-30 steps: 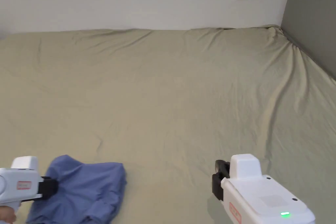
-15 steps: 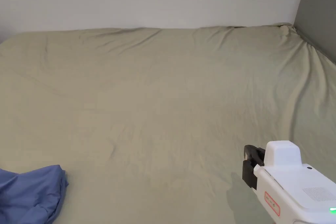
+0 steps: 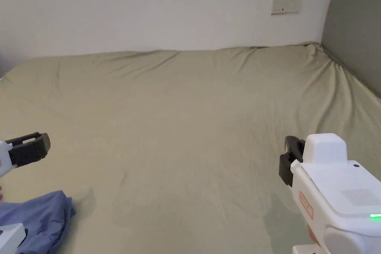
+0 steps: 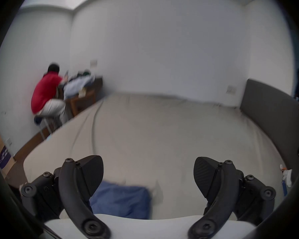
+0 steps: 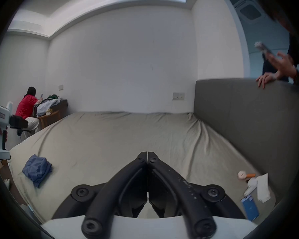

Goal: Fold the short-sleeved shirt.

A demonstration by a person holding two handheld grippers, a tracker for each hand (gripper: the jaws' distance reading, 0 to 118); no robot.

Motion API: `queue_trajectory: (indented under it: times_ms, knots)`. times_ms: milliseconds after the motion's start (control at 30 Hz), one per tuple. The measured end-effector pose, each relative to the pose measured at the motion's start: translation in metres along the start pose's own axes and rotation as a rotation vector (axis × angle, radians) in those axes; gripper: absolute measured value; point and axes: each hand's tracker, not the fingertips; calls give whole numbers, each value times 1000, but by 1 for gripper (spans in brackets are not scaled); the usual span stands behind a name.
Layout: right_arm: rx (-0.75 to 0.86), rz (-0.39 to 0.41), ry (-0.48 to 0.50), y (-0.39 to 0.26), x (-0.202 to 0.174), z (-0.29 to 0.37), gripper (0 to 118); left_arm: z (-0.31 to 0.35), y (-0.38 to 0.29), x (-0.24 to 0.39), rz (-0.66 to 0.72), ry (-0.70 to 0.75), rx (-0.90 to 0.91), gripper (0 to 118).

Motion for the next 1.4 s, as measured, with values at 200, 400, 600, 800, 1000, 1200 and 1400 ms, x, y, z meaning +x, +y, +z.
queue_trajectory:
  times_ms: [200, 400, 600, 800, 1000, 1200, 1400]
  knots:
    - [135, 32, -84, 35, 26, 26, 2, 67, 20, 92, -58, -83, 301, 109]
    - [211, 37, -120, 49, 49, 45, 2, 92, 3, 162, -68, -106, 457, 108]
    - [229, 39, -131, 51, 60, 53, 2, 91, -25, 197, -93, -134, 494, 40]
    - [232, 42, -131, 49, 62, 54, 2, 86, -38, 208, -158, -165, 460, 0]
    - [234, 41, -128, 48, 61, 55, 2, 90, -42, 207, -150, -175, 442, 0]
    - [241, 48, -125, 49, 56, 58, 2, 90, -44, 203, -147, -174, 434, 0]
    - [244, 54, -125, 50, 54, 60, 2, 92, -45, 201, -137, -176, 432, 0]
